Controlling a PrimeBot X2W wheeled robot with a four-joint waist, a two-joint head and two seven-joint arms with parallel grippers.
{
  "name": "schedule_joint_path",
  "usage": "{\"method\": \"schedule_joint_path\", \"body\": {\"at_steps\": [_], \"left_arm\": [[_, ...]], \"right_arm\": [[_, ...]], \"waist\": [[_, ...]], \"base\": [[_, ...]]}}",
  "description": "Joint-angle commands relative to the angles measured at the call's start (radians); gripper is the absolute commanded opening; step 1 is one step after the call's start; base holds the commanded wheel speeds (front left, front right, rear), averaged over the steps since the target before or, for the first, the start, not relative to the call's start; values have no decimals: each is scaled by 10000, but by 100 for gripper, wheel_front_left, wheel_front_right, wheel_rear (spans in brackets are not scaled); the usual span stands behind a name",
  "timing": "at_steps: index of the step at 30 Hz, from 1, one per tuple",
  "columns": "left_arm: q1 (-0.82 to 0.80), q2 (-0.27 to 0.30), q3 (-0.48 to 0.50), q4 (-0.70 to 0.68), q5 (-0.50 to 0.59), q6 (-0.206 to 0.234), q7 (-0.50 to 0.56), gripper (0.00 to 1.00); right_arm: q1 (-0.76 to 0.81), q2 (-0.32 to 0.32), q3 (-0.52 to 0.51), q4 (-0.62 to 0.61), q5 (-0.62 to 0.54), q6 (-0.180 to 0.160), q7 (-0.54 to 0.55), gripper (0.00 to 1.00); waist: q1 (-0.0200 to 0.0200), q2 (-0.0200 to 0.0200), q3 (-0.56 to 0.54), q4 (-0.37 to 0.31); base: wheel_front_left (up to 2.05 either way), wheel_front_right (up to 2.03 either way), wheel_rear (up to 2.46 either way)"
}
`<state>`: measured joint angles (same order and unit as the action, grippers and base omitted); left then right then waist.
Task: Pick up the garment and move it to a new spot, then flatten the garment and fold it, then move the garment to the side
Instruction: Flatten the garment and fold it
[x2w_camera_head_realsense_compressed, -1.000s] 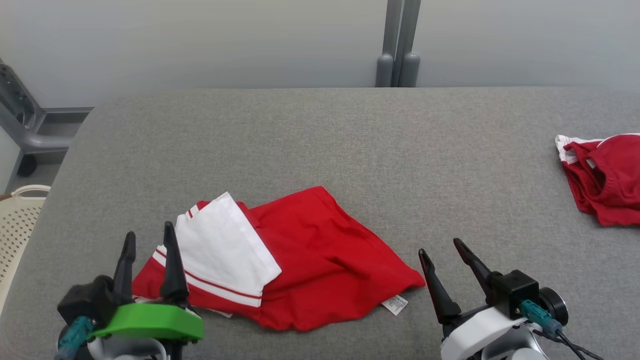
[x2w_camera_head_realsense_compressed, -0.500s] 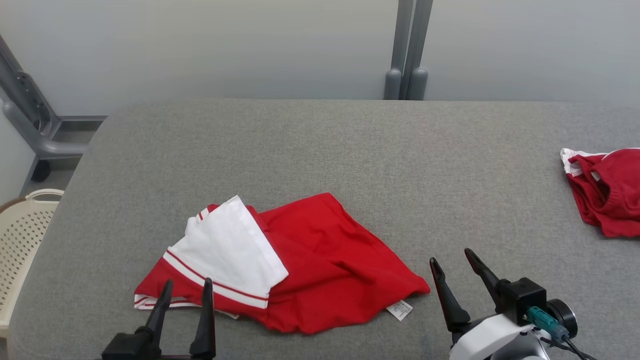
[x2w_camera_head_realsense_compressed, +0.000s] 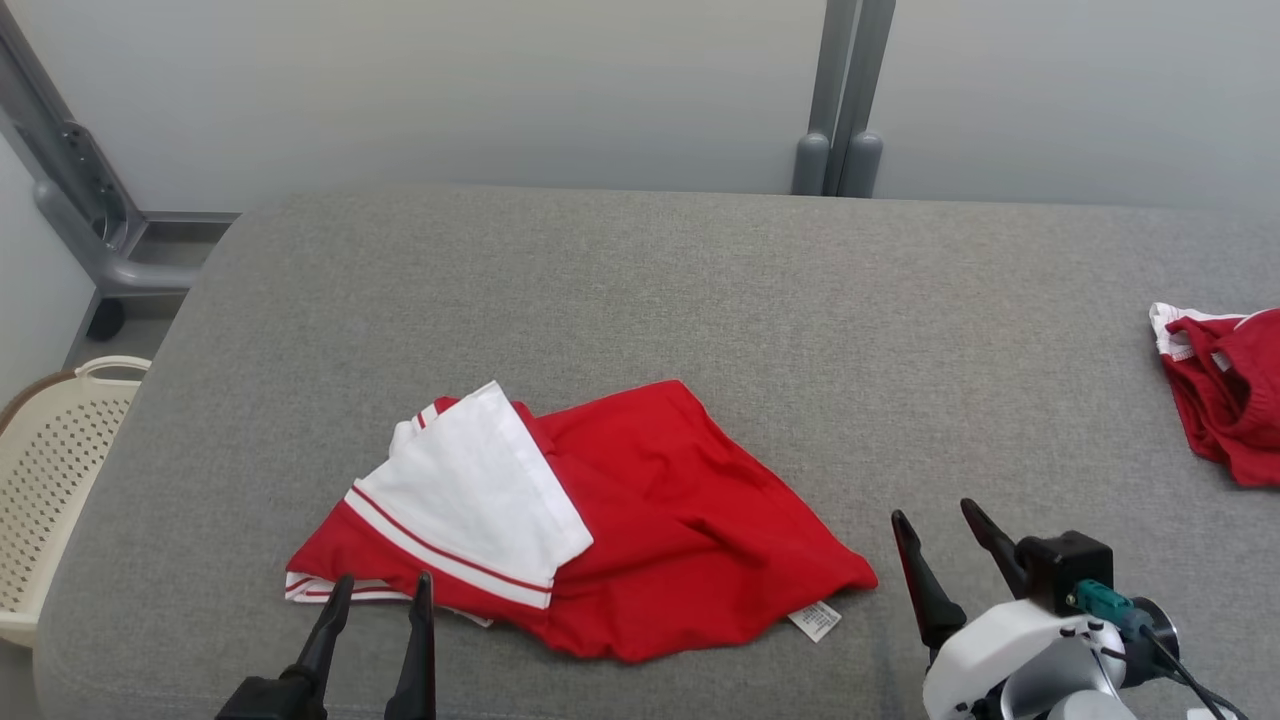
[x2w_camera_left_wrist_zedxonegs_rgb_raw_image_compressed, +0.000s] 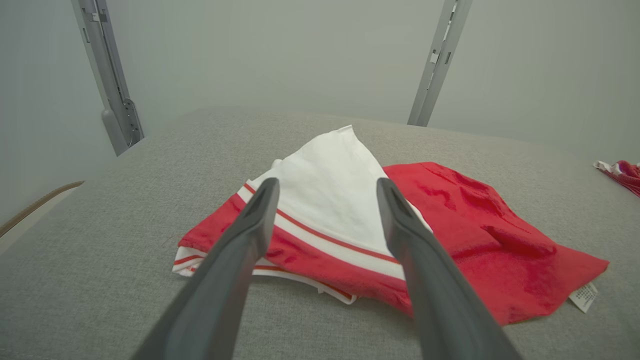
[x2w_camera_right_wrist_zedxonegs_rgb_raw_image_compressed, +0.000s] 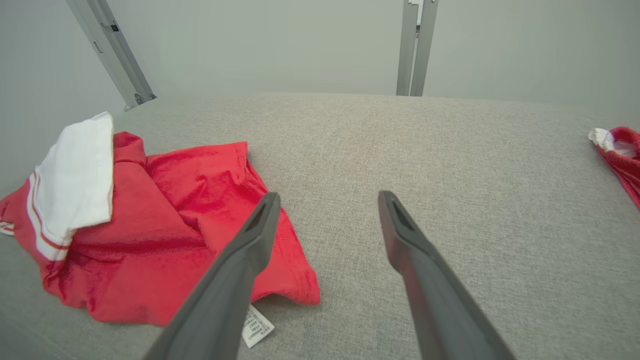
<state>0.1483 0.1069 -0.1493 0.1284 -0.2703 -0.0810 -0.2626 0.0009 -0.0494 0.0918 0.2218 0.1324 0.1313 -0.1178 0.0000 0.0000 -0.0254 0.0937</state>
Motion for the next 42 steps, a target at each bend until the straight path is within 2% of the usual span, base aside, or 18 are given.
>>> {"method": "schedule_joint_path", "body": {"at_steps": [1,12,26,27,28,29,30,31,42], "left_arm": [[-71,-71,17,-8,115,-81,-35,100],[-437,-261,7,182,333,-290,-36,100],[-763,-452,33,351,392,-398,-36,100],[-778,-458,48,362,370,-395,-36,100],[-790,-467,55,375,357,-394,-34,100],[-804,-474,64,379,355,-400,-36,100],[-814,-479,75,384,348,-407,-36,100],[-813,-486,85,388,358,-413,-36,100],[-898,-526,154,347,470,-441,-36,100]], "right_arm": [[-227,-27,-96,166,93,-11,352,100],[-1625,-19,-379,1520,-51,-11,2818,100],[-1991,-24,137,2367,160,-11,4103,100],[-1960,-23,173,2383,128,-11,4211,77],[-1945,-24,193,2375,96,-11,4293,45],[-1940,-21,194,2350,68,-9,4346,26],[-1957,-18,141,2352,-39,-9,4405,2],[-1993,-20,116,2357,-162,-9,4475,0],[-2880,-41,-703,2399,-1146,-15,4596,0]], "waist": [[0,0,57,74],[0,0,675,557],[0,0,1187,1046],[0,0,1200,1064],[0,0,1212,1078],[0,0,1221,1089],[0,0,1229,1097],[0,0,1233,1102],[0,0,1330,1039]], "base": [[0,0,0],[0,0,0],[0,0,0],[0,0,0],[0,0,0],[0,0,0],[0,0,0],[0,0,0],[0,0,0]]}}
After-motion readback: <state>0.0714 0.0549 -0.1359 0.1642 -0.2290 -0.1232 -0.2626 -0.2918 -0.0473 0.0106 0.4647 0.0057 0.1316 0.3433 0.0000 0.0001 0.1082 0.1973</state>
